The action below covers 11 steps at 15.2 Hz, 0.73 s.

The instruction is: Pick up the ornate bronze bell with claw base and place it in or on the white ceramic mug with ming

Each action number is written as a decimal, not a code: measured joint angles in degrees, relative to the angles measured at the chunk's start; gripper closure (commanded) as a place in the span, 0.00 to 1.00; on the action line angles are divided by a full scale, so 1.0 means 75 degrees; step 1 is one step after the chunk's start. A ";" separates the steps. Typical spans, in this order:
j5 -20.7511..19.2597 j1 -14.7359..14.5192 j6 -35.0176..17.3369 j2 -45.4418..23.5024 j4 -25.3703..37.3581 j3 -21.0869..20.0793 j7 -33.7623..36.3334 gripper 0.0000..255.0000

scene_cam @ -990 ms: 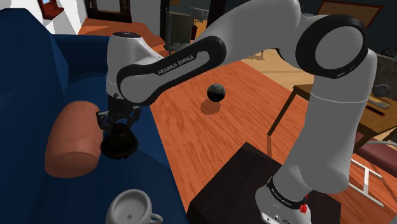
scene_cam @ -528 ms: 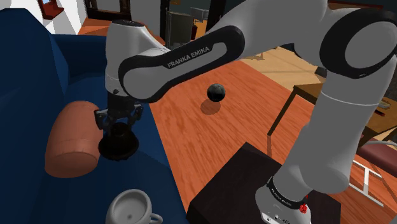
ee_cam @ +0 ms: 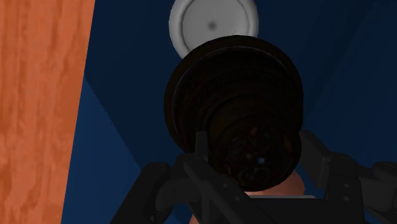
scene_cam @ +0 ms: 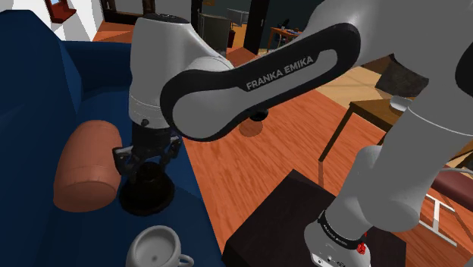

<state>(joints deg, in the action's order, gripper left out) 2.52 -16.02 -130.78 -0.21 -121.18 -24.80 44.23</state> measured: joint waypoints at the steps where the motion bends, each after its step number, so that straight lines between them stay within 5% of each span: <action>1: 0.0093 -0.0067 0.0026 0.0226 -0.0173 -0.0068 0.0091 1.00; 11: 0.0224 -0.0361 -0.0431 0.0607 -0.0955 -0.0404 0.0633 1.00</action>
<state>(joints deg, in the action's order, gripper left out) 4.20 -18.73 -134.01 4.35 -128.35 -27.83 48.98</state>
